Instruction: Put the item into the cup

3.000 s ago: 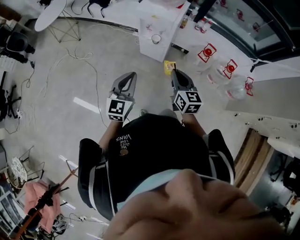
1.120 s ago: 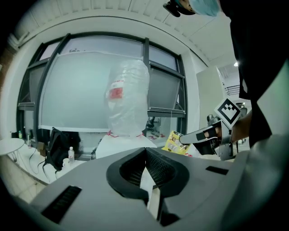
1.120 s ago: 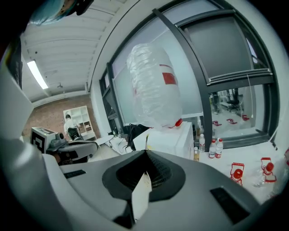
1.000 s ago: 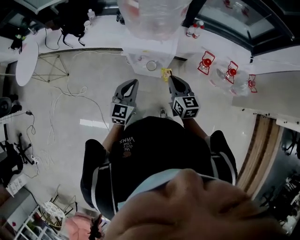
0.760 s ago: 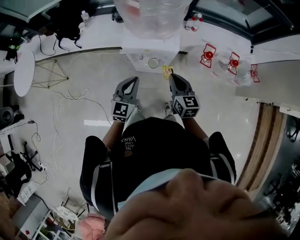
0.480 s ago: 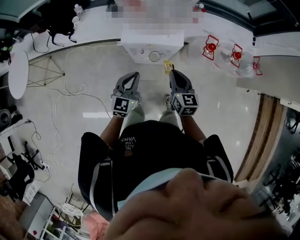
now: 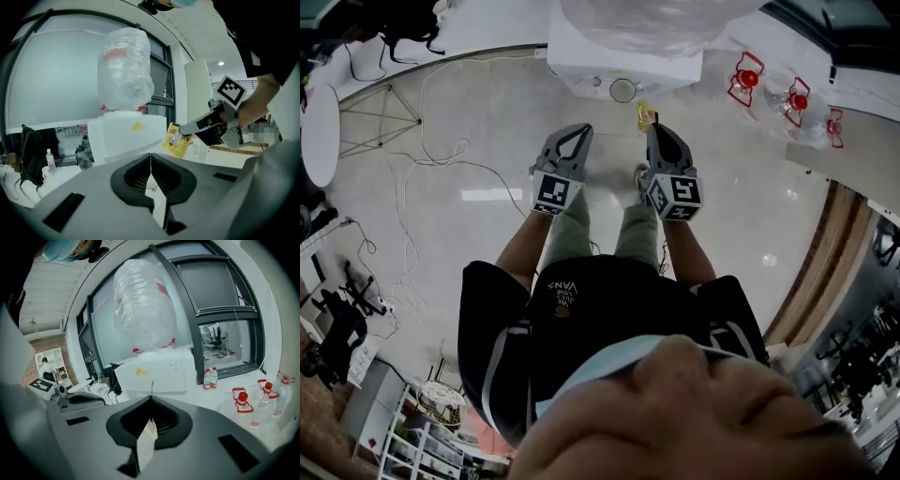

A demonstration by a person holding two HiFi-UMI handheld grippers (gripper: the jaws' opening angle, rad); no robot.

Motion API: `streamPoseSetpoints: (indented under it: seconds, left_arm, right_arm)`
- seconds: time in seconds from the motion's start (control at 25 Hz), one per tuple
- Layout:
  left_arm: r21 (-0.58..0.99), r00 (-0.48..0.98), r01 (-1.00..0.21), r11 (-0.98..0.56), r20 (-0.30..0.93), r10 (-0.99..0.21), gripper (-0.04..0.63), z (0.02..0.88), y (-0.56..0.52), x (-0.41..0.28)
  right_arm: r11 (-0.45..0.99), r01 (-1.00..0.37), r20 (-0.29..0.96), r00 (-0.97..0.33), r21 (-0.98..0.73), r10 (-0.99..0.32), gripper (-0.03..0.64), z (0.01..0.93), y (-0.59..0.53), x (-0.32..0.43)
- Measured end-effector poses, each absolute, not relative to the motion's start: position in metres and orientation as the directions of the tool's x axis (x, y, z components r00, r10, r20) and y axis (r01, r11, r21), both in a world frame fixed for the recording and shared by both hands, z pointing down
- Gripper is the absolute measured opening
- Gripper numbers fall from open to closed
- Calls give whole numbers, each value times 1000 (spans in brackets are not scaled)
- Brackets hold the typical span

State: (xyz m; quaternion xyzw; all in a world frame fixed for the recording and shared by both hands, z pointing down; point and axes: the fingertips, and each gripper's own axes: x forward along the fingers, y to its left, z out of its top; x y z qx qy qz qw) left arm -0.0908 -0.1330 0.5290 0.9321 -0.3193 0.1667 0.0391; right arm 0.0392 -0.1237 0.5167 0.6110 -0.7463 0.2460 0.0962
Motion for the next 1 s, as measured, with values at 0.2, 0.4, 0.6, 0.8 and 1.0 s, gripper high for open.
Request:
streamPoseSetpoints:
  seconds: [0.2, 0.4, 0.6, 0.8, 1.0]
  left_arm:
    - [-12, 744, -605, -796, 348, -570, 20, 572, -143, -98]
    - [-7, 746, -594, -804, 369, -555, 21, 616, -155, -102]
    - [5, 743, -595, -803, 384, -548, 23, 651, -169, -120]
    - [22, 735, -604, -797, 402, -546, 23, 688, -180, -116]
    - [16, 747, -574, -819, 418, -516, 23, 720, -192, -120]
  right_arm:
    - [122, -963, 471, -227, -242, -852, 43, 554, -139, 24]
    - [143, -970, 498, -224, -196, -838, 43, 594, -150, 18]
    - [155, -975, 520, -218, -162, -826, 43, 626, -167, -1]
    - [174, -977, 530, -211, -121, -821, 43, 658, -179, 5]
    - [192, -977, 527, -210, -90, -823, 43, 681, -198, -5]
